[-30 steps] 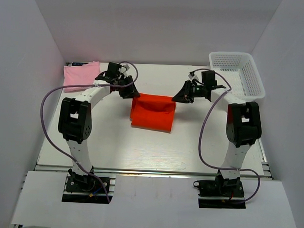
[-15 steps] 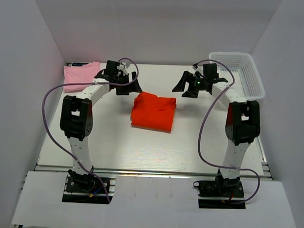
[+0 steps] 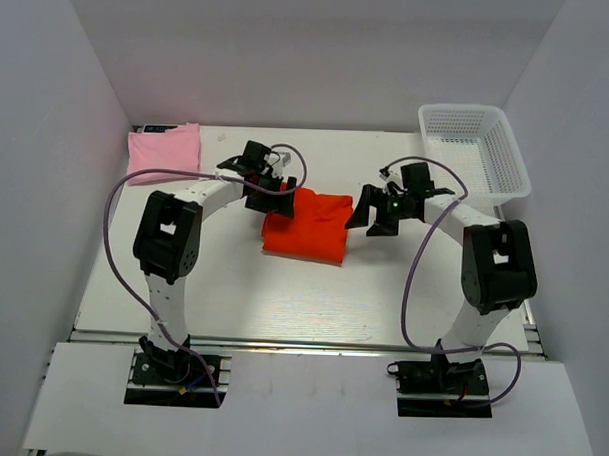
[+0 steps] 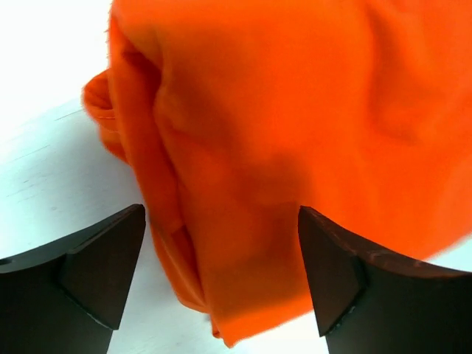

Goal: Fold and stack the t-shirts
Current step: Fold the long partially folded tshirt into a neat square

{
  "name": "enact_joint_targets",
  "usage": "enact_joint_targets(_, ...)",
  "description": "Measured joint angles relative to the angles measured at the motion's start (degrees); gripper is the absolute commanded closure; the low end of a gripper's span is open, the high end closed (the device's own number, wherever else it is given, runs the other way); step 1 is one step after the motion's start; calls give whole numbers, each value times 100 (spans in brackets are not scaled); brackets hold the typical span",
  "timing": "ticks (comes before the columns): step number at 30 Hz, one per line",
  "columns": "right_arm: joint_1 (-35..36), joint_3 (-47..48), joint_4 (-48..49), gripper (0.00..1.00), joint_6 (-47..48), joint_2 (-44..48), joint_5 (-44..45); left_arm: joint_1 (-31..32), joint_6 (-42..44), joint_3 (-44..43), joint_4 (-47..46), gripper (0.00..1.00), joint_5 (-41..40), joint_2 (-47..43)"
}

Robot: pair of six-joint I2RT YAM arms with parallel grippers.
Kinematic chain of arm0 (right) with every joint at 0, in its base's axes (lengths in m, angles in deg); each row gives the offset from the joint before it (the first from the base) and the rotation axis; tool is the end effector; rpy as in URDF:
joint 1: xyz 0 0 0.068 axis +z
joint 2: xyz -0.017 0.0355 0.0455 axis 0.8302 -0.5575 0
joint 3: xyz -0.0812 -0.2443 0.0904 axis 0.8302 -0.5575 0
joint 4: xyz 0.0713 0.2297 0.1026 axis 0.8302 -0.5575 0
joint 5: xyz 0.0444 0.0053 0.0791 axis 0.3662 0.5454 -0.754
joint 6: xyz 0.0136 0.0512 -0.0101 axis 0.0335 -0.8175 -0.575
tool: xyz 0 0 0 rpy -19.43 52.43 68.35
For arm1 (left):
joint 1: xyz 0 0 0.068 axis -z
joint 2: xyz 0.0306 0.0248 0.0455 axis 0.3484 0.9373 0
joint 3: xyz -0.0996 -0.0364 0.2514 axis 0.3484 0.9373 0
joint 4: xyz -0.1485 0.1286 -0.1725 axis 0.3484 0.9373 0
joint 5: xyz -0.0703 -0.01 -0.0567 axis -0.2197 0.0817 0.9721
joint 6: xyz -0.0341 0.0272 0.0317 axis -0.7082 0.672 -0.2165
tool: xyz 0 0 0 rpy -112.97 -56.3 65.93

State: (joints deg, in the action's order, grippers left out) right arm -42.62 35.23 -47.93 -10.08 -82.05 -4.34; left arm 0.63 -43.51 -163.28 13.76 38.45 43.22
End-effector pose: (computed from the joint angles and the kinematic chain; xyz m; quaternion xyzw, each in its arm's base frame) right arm 0.3543 0.1052 0.1903 -0.0488 0.9135 0.3438 0.2119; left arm 0.3967 -0.1629 0.1853 0.1548 0.9450 -0.1910 0.2157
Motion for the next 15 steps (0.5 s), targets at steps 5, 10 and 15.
enact_joint_targets(5,-4,-505,11,10,42,667,33,9,-22,7,157,16,-605,151)
enact_joint_targets(10,-4,-785,59,10,85,1296,133,-17,-79,190,105,27,-765,151)
enact_joint_targets(15,-31,-1043,59,10,85,1563,214,26,-87,195,-52,37,-664,192)
